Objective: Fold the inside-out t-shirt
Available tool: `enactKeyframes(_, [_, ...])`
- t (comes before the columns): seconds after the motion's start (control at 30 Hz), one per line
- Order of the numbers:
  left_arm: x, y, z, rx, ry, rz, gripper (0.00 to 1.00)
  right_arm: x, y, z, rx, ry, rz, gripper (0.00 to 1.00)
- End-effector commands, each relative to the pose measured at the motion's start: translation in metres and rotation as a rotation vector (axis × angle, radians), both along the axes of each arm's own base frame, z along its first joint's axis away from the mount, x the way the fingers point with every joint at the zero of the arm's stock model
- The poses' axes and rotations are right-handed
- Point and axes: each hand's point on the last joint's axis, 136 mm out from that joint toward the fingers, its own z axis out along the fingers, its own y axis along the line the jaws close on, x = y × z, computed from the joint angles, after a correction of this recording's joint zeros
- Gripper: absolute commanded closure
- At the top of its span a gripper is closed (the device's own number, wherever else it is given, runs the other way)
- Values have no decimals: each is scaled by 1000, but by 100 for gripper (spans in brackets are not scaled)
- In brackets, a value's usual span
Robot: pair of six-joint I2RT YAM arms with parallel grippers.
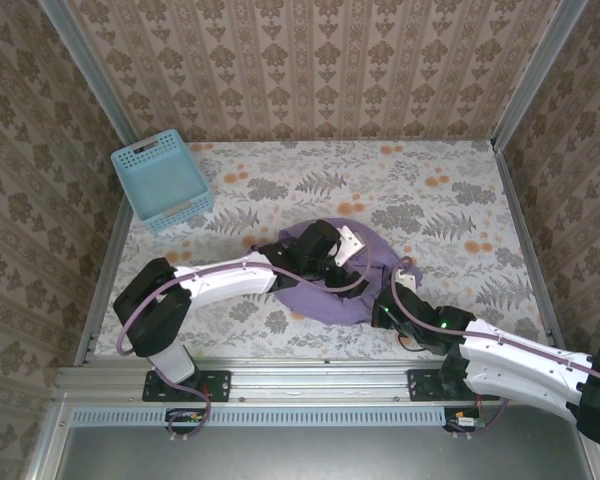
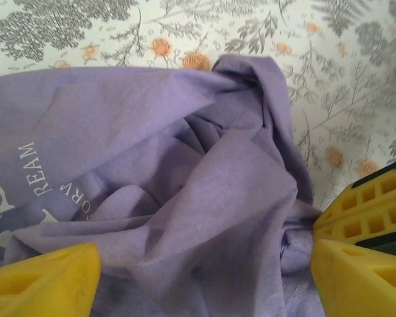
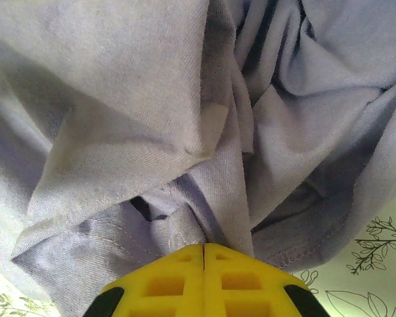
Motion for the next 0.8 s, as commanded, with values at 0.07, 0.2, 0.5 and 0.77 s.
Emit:
enactKeyframes(0.07, [5, -12, -27, 120, -47, -38, 19, 3, -4, 6, 3, -22, -33, 100])
enactKeyframes(0.2, [30, -9, -33, 164, -101, 67, 41, 3, -5, 7, 2, -23, -38, 100])
enactKeyframes(0.5, [72, 38, -4, -42, -60, 350, 90, 3, -14, 5, -41, -35, -49, 100])
enactKeyframes(0.77, [76, 85, 11, -298, 95, 435, 92, 12, -6, 20, -10, -127, 14, 100])
